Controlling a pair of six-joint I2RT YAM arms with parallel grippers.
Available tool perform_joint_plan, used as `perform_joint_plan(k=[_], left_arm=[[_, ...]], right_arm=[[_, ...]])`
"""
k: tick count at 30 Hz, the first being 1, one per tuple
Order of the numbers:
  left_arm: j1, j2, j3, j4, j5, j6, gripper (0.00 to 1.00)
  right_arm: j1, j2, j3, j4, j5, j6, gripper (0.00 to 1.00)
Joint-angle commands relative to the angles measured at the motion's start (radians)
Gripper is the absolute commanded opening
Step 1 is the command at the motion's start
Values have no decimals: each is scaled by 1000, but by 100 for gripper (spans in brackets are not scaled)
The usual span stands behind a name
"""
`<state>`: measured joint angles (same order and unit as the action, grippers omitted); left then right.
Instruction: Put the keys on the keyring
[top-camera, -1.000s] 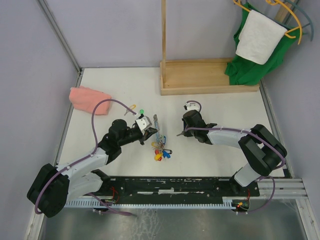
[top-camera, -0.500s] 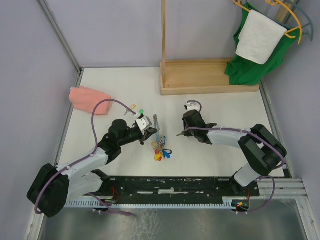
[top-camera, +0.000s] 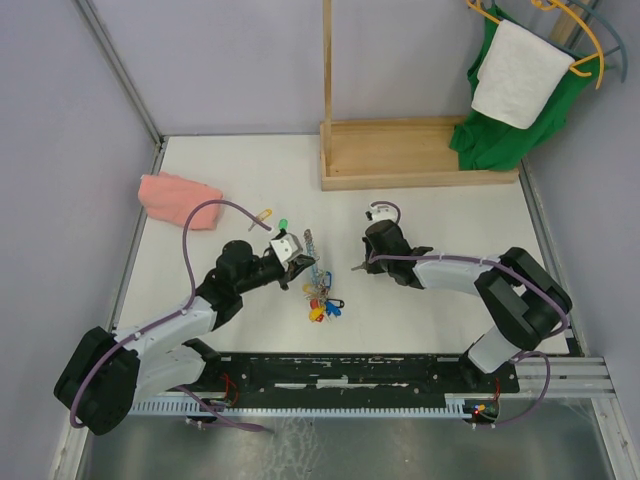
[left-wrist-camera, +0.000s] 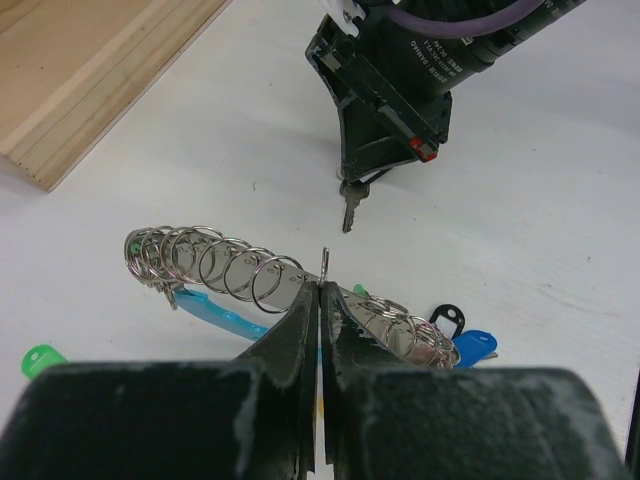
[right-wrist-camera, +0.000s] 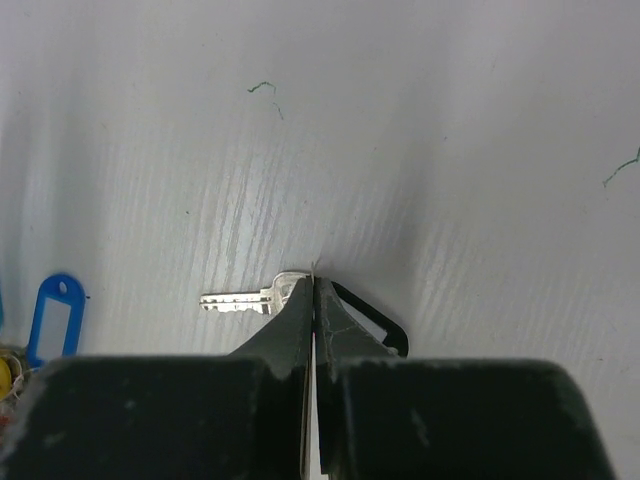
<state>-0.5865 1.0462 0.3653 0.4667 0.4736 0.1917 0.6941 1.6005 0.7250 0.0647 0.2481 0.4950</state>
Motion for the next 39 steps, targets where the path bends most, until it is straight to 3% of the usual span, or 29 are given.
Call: perform_joint_plan(k=[1,10,17,21,27,34,39], left_arm=[[-5,-17,-32,127,10,35,3],[-4,-10,-128,340,8,77,3],[-4,48,-171,524,26,96,3],[-5,60,-159,541,62,133,3],[-4,63,-161,559,71,199,3],[-5,78,-153,557,146,260,3],[-4,83,-155,562,195,279,3]], right_arm=[[4,-79,42,-46,-43,-103,1],[5,-265,101,-187,-219,-397,1],[5,-374,124,-242,-455,-621,1],[6,-385,138,-245,-612,-754,1],[17,-378,164,-247,-728,-901,1],[54,-378,125,-190,-773,-1159,1],[85,-369,106,-161,-764,-1244,1]])
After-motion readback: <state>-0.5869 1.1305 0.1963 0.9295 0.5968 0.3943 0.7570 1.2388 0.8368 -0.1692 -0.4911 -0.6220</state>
